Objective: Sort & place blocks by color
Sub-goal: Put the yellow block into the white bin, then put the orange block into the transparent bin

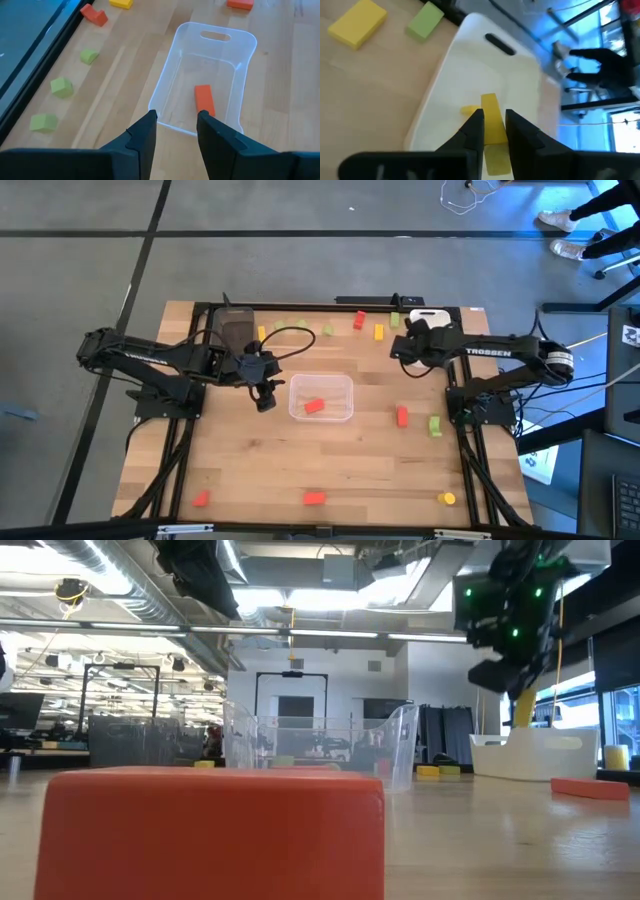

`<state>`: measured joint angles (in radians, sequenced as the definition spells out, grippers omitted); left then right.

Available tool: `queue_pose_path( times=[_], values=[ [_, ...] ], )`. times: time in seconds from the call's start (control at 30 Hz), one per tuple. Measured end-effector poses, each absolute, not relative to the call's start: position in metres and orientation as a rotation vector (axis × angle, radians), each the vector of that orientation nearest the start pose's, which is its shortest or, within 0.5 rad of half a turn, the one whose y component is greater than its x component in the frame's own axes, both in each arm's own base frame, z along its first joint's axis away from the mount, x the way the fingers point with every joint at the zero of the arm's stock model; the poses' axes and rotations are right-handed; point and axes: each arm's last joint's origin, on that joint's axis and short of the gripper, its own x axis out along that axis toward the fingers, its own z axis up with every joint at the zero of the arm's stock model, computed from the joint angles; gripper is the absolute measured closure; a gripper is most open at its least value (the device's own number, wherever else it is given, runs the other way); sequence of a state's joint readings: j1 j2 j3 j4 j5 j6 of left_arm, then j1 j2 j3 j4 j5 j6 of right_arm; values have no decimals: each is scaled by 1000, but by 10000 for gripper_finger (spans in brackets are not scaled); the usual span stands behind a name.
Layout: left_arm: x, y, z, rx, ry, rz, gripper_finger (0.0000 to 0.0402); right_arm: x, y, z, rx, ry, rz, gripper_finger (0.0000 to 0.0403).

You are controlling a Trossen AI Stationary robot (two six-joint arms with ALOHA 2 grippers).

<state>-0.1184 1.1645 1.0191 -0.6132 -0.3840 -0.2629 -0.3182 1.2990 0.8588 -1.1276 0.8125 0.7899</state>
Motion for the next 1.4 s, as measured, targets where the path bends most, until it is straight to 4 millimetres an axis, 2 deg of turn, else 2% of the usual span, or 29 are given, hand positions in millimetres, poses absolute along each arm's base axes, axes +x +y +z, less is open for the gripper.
queue_pose_path(
  times=[0.23,0.57,0.83,1.0,1.13,1.27,1.4],
  values=[
    [235,-17,305,-85,692,356,272,171,-100,192,249,1144,-1388,348],
    [235,-17,305,-102,690,358,272,163,-108,179,313,1178,-1363,348],
    [235,-17,305,-103,690,358,272,164,-108,179,318,1171,-1359,264],
    [235,-17,305,-104,690,358,272,171,-108,192,280,1158,-1314,246],
    [235,-17,305,-103,690,358,272,184,-99,215,257,1094,-1252,244],
    [235,-17,304,-103,693,359,272,193,-80,243,226,1057,-1115,243],
    [234,-17,303,-100,714,354,272,200,-53,262,185,1036,-884,243]
  ],
)
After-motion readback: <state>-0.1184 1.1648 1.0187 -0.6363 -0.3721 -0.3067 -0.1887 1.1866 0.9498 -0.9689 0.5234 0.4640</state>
